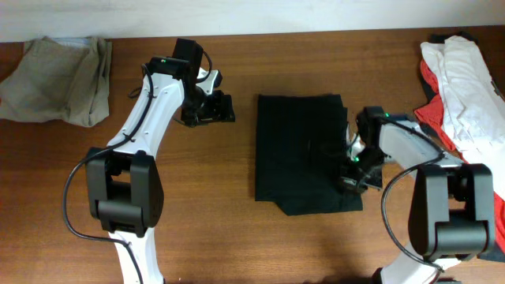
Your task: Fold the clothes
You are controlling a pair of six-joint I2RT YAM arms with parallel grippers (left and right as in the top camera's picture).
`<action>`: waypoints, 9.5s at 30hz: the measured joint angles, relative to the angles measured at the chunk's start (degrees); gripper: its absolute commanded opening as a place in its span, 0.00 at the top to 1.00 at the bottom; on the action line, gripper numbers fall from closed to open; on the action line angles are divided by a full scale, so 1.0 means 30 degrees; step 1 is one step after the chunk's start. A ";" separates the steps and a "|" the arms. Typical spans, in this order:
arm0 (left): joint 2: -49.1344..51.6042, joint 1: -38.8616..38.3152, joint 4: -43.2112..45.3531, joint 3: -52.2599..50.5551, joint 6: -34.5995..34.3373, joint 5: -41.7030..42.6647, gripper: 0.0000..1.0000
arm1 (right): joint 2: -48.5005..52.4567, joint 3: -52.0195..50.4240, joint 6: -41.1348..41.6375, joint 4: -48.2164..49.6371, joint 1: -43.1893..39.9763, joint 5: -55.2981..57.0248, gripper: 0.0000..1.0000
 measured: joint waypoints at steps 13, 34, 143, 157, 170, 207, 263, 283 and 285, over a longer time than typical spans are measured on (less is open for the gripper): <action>0.0000 0.0000 -0.0182 -0.0007 0.0007 0.0000 0.01 | -0.4051 0.4422 0.3461 -0.2652 -0.1180 0.1960 0.01; 0.0000 -0.2943 0.1960 -0.5821 0.0794 0.2047 0.01 | -0.3643 0.5763 0.4401 0.1909 -0.5362 0.3694 0.01; -0.2484 0.5515 0.5093 0.3468 0.3912 -0.8648 0.01 | -0.3628 0.5763 0.4466 0.3417 -0.5362 0.5676 0.01; -0.2484 0.3687 0.4561 0.3468 0.3840 -0.8029 0.01 | -0.8670 0.5763 0.3883 -0.0794 -0.5340 -0.6404 0.01; -0.2484 0.3687 0.4568 0.3468 0.3840 -0.8029 0.01 | -1.9001 0.5785 0.3249 -0.4510 -0.5340 -0.2295 0.01; -0.2484 0.3687 0.4575 0.3468 0.3832 -0.7963 0.01 | -3.4971 -2.0575 0.1865 2.2447 -0.0080 0.3818 0.01; -3.8184 0.2739 2.1493 -3.2028 0.4743 -0.7715 0.01 | -3.5044 -2.0582 0.0481 1.8804 -0.0080 0.3905 0.01; -4.0486 0.4998 1.9635 -3.4891 0.4787 -0.7249 0.01 | -3.5044 -2.0582 0.0481 1.8804 -0.0080 0.3905 0.01; -4.0486 0.4998 1.9628 -3.4891 0.4787 -0.7249 0.01 | -3.5044 -2.0582 0.0474 1.8797 -0.0080 0.3905 0.01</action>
